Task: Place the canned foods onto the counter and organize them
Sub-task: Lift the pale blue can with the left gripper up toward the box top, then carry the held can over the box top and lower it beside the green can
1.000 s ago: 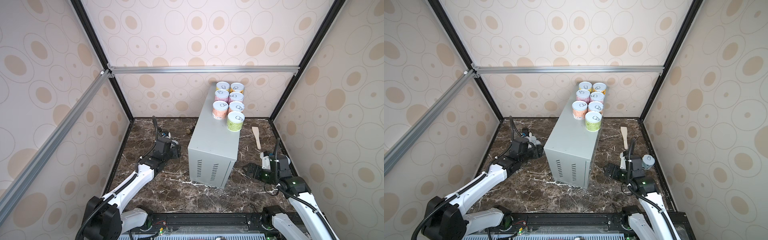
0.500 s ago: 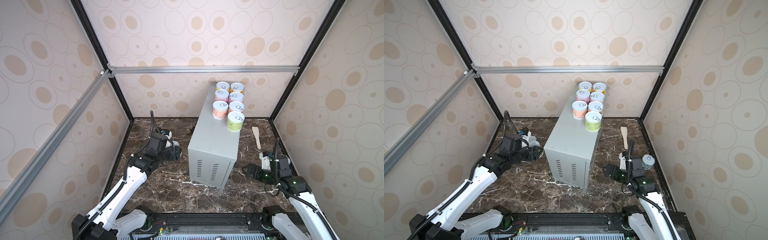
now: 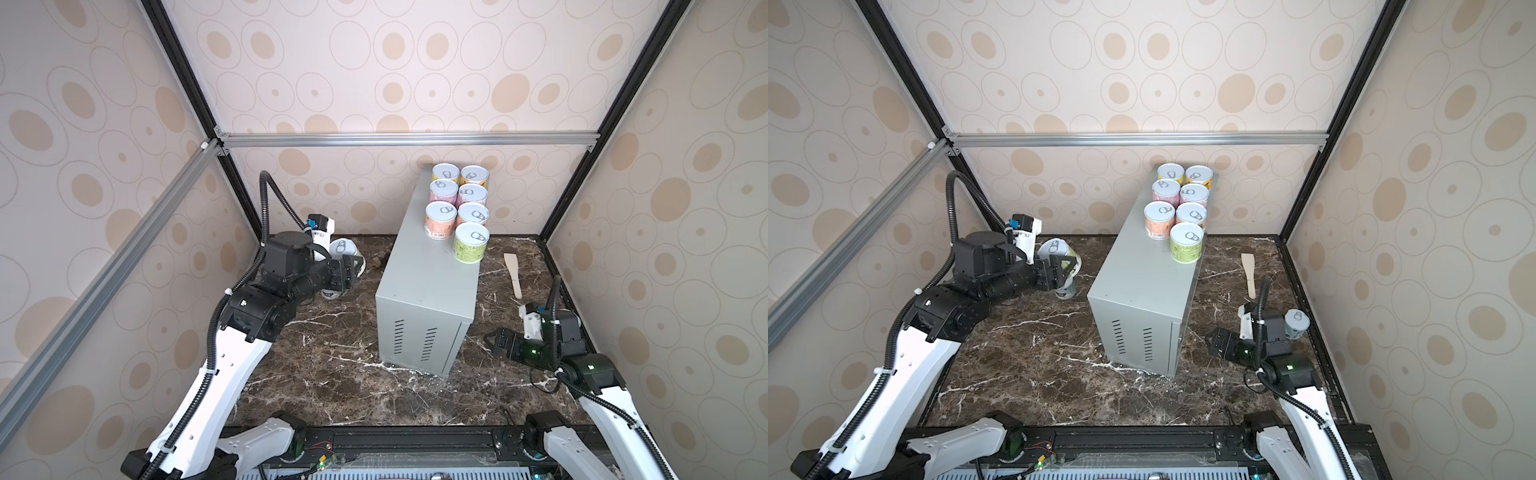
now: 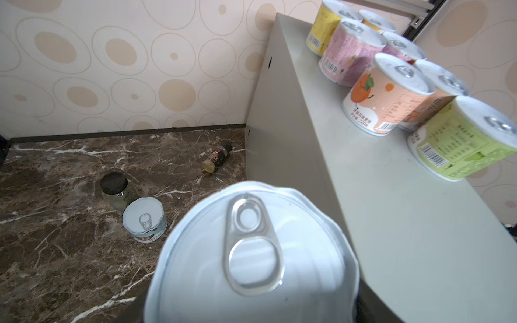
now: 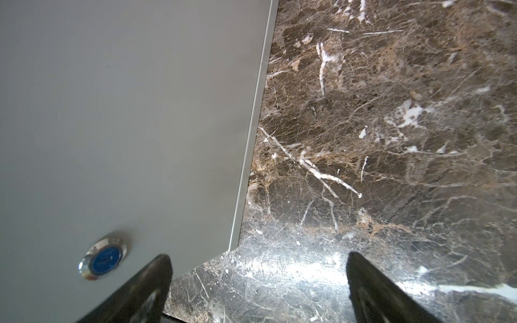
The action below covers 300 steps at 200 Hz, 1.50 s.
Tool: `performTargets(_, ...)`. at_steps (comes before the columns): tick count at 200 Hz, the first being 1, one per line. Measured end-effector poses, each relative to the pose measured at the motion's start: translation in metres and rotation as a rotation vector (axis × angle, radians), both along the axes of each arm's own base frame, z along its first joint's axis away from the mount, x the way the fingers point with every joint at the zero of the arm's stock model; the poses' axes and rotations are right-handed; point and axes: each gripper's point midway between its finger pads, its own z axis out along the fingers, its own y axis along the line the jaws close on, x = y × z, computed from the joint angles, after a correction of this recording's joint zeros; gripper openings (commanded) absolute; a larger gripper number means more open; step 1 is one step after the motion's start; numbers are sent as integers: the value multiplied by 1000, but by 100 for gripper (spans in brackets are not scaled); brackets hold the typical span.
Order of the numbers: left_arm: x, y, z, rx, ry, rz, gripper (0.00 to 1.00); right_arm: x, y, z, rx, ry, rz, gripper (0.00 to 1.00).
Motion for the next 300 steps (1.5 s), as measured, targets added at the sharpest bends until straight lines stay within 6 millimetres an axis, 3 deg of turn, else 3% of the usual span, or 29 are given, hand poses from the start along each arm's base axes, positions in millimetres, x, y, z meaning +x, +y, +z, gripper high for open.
performTargets(55,-12,-20,33,13,-18,-98,50,-1,2,2,9,-5,8,99)
performTargets(101,-25,-48,46,17,-27,-183,49,-2,2,1,9,-2,8,99)
performTargets(194,-19,-119,31,123,7,-285,49,-3,2,3,12,-10,10,99)
performTargets(264,-10,-149,8,204,34,-299,49,-2,3,6,18,-24,14,99)
performTargets(300,-5,-157,8,231,23,-291,49,-1,4,7,19,-30,19,99)
